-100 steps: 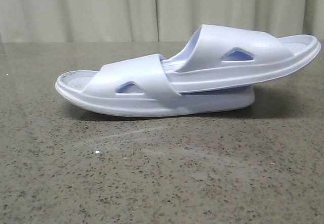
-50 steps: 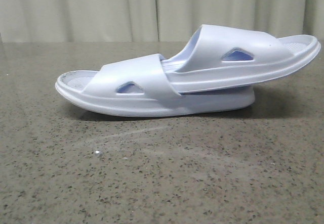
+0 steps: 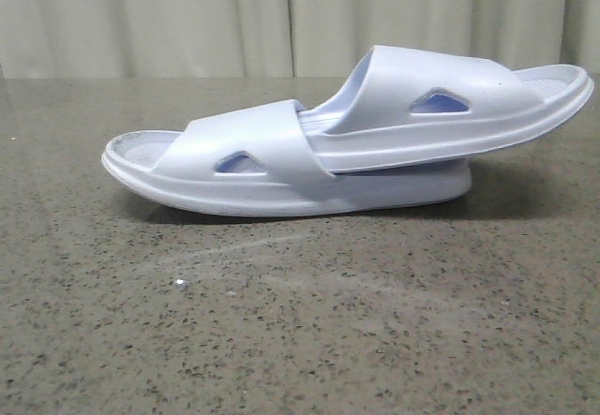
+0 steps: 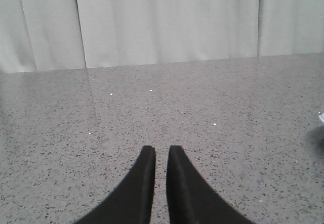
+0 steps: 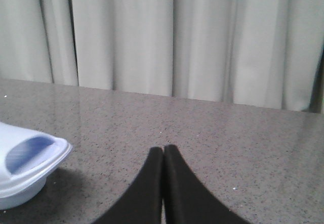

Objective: Insert blue slippers together front up

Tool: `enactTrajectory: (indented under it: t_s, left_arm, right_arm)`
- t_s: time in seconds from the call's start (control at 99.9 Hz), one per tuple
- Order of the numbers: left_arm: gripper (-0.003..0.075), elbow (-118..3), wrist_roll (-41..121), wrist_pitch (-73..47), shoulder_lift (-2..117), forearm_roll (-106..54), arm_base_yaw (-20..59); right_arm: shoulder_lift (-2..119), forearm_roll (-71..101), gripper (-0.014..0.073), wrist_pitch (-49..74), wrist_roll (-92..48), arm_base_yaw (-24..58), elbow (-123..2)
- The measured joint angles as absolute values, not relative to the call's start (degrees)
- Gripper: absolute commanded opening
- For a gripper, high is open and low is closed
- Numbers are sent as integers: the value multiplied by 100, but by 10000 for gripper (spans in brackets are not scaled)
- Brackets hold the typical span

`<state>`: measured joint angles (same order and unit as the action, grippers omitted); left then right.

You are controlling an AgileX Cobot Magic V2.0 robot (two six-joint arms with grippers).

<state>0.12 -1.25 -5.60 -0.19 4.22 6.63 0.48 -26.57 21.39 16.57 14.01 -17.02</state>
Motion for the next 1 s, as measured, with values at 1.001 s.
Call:
enactTrajectory:
  t_s: [1.001]
  left_arm:
    - [16, 12, -125, -560, -19, 422, 663]
  right_arm:
    - [-51, -574, -107, 419, 885, -156, 56]
